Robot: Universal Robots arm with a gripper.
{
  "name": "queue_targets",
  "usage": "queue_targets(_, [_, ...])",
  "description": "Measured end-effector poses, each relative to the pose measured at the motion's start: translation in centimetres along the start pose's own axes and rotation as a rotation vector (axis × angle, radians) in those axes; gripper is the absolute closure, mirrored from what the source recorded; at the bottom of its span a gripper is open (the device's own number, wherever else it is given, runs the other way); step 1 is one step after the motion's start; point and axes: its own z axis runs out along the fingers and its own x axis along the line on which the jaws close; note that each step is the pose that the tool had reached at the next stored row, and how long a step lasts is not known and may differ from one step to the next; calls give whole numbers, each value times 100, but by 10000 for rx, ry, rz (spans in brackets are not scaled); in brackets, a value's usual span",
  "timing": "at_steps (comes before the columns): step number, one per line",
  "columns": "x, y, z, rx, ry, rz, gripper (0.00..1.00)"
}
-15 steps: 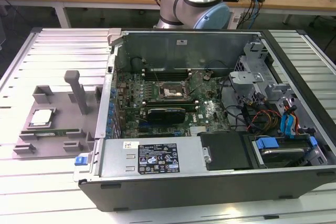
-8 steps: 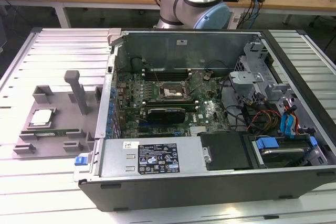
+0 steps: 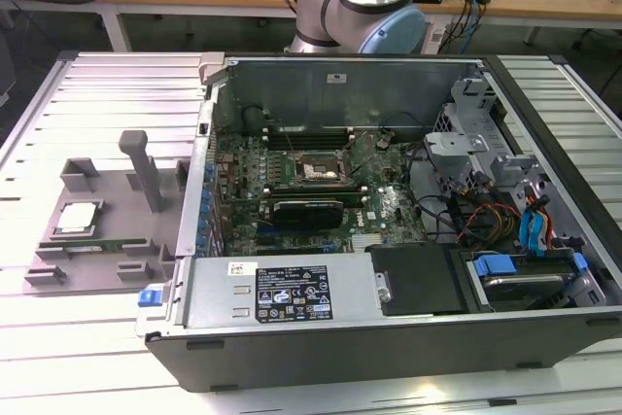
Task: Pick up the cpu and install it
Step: 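Pick up the cpu and move it towards the insertion slot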
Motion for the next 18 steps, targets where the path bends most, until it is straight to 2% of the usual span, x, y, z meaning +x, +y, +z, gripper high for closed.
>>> queue_targets(18, [3,3,98,0,-1,0,46])
